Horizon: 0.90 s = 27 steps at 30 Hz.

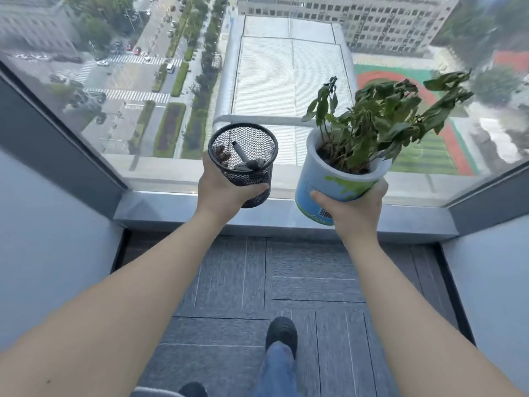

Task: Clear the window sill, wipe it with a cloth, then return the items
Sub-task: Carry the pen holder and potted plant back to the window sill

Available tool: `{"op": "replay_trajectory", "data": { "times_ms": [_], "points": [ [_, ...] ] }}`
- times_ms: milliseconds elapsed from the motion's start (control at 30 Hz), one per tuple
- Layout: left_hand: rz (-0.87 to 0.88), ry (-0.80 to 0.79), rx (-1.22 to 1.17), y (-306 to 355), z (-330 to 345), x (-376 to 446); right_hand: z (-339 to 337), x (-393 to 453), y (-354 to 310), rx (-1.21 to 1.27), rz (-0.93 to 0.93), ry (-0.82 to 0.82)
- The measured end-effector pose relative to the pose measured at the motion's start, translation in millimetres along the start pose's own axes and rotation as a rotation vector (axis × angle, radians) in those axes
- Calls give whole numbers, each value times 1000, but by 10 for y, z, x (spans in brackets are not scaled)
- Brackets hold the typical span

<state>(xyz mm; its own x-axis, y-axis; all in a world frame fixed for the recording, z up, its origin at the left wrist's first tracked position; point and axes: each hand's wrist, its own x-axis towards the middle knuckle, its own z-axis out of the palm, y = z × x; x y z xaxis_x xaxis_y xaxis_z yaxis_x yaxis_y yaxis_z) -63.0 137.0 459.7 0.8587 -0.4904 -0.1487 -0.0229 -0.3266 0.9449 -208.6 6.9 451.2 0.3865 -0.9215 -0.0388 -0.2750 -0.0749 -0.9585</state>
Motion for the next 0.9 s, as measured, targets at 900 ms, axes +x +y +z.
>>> {"op": "replay_trajectory", "data": {
  "times_ms": [900],
  "points": [
    [-56, 32, 83, -3698, 2075, 1897, 1365, 1728, 4050, -101, 59, -105]
  ]
}}
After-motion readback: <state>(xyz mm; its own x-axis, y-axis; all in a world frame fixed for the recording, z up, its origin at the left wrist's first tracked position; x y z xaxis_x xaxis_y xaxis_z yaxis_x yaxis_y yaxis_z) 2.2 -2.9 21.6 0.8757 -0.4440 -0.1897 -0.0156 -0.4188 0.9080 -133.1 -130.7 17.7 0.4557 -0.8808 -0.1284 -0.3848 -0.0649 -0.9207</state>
